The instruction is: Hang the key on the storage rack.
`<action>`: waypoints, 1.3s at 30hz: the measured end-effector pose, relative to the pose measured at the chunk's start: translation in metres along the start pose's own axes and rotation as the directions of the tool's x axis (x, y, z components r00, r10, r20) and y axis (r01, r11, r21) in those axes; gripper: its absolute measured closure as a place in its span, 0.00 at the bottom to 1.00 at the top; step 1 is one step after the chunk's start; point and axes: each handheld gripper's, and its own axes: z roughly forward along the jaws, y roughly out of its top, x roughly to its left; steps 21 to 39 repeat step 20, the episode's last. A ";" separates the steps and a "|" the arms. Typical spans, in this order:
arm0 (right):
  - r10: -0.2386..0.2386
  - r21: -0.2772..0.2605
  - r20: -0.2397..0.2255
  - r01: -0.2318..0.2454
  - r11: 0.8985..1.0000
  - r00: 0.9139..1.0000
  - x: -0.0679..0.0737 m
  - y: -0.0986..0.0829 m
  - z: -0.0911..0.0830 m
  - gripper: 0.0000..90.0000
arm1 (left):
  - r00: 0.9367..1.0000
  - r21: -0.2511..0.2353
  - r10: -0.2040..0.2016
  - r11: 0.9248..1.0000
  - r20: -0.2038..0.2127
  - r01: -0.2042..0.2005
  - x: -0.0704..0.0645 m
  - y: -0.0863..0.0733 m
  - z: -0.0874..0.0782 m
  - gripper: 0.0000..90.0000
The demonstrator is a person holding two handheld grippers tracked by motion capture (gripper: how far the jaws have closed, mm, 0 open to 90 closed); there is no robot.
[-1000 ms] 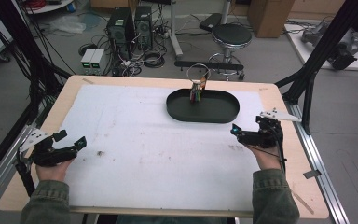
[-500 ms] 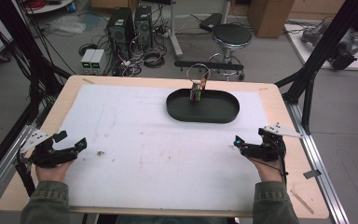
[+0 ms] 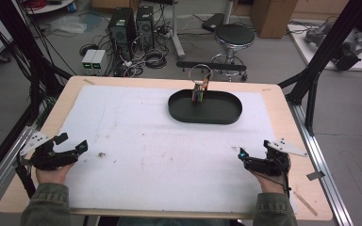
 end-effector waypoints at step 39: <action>-0.053 -0.023 0.018 0.054 0.998 0.998 0.016 -0.012 -0.009 0.00 | 0.999 -0.022 -0.029 0.999 0.016 0.029 0.003 0.000 0.000 0.07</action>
